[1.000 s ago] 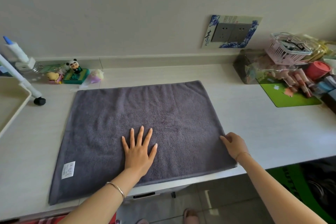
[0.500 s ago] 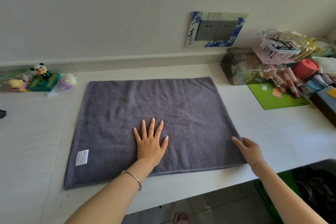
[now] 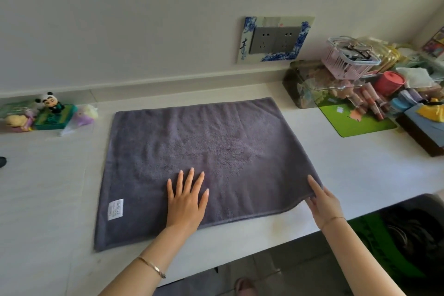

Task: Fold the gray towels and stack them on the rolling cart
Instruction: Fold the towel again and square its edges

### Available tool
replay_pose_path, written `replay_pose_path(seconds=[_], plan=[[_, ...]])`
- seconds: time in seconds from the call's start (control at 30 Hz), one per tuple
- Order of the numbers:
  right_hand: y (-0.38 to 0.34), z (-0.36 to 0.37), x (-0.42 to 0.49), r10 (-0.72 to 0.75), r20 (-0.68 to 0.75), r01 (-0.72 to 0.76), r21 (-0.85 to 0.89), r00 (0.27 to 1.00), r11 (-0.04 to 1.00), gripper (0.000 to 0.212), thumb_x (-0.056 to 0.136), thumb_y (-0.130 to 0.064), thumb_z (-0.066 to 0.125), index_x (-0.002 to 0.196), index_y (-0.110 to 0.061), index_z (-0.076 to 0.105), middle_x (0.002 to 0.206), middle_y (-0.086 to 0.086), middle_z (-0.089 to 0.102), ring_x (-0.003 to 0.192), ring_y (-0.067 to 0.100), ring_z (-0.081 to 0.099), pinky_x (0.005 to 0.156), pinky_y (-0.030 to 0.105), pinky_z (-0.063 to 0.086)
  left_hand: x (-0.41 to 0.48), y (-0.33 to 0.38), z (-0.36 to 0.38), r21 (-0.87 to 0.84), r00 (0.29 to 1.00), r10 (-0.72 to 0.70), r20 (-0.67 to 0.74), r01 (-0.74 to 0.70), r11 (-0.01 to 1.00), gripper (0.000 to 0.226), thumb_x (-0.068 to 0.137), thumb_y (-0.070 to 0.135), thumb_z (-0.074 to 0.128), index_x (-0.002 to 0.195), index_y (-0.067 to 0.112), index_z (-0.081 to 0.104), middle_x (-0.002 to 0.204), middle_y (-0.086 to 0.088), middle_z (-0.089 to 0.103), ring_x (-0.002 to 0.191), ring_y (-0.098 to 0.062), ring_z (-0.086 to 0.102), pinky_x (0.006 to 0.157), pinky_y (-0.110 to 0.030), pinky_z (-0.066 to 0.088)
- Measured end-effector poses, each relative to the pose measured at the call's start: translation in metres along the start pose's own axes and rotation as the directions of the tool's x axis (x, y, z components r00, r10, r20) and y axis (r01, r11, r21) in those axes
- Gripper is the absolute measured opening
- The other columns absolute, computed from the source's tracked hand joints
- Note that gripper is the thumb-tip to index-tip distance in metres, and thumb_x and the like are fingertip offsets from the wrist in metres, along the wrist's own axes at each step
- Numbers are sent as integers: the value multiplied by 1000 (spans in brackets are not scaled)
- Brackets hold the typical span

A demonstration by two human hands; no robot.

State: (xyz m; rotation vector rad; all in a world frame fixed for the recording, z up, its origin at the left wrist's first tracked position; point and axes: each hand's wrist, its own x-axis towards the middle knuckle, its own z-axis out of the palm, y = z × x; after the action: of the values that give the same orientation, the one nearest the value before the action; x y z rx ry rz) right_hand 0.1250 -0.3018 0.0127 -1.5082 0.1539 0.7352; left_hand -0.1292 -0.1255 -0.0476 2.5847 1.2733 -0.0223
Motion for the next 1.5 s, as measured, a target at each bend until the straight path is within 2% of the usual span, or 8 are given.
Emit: replay_pose_path(seconds=[0.17,0.33,0.53,0.7,0.97,1.2,1.37,1.5], plan=[[-16,79,-46,-278,54,280,-49,959,959,10,87,-18,65,91,-9,68,86,1,68,89,17,62,90,33,50,-46,-66,-9,-92,984,-179,-12,177,980,70,97,55,5,130,22,58,138,-8,53,129,-35,47,101,-60,32],[2,177,-106,-562,363,649,-187,743,737,27,85,-14,68,70,6,58,63,0,46,62,5,40,61,21,37,-90,-131,-15,-456,946,-265,-188,155,876,64,95,59,21,126,20,60,139,5,49,134,-20,40,112,-33,24],[87,256,-180,-433,767,825,-215,474,523,9,87,-25,65,87,-20,73,82,-8,70,75,8,63,67,20,50,-105,-157,-42,-924,901,-431,51,206,321,35,103,28,31,106,27,67,115,7,66,113,-11,58,100,-24,41],[167,274,-186,-138,856,841,-438,498,318,23,93,-28,55,112,-26,69,107,-6,69,96,12,62,84,27,51,-102,-172,-55,-975,849,-488,205,220,-26,58,98,48,26,125,8,57,116,-7,65,112,-20,58,104,-35,39],[187,260,-178,-292,917,960,-280,272,16,31,78,-34,63,106,-23,70,104,-13,69,94,9,62,77,27,55,-88,-191,-55,-939,806,-523,276,342,31,22,99,21,46,100,9,64,99,-14,68,91,-23,65,73,-26,50],[176,273,-197,-551,825,989,-60,125,134,29,90,-22,51,114,-15,68,113,-4,69,107,3,58,97,14,43,-86,-196,-57,-925,802,-480,355,375,-58,46,105,28,24,95,6,63,74,-2,72,66,-11,67,65,-22,52],[212,270,-183,-387,922,998,-43,24,-42,30,85,-28,50,102,-19,74,113,-5,69,101,13,65,89,27,52,-90,-197,-58,-928,802,-482,353,365,-74,42,104,28,25,98,9,62,96,-11,66,70,-11,67,61,-17,53],[210,258,-174,-277,961,998,-14,-3,-60,29,84,-36,55,106,-22,70,119,-8,65,108,11,61,92,31,50,-91,-202,-51,-920,806,-553,214,357,164,14,94,15,56,89,8,67,86,-7,68,82,-16,59,68,-15,46]])
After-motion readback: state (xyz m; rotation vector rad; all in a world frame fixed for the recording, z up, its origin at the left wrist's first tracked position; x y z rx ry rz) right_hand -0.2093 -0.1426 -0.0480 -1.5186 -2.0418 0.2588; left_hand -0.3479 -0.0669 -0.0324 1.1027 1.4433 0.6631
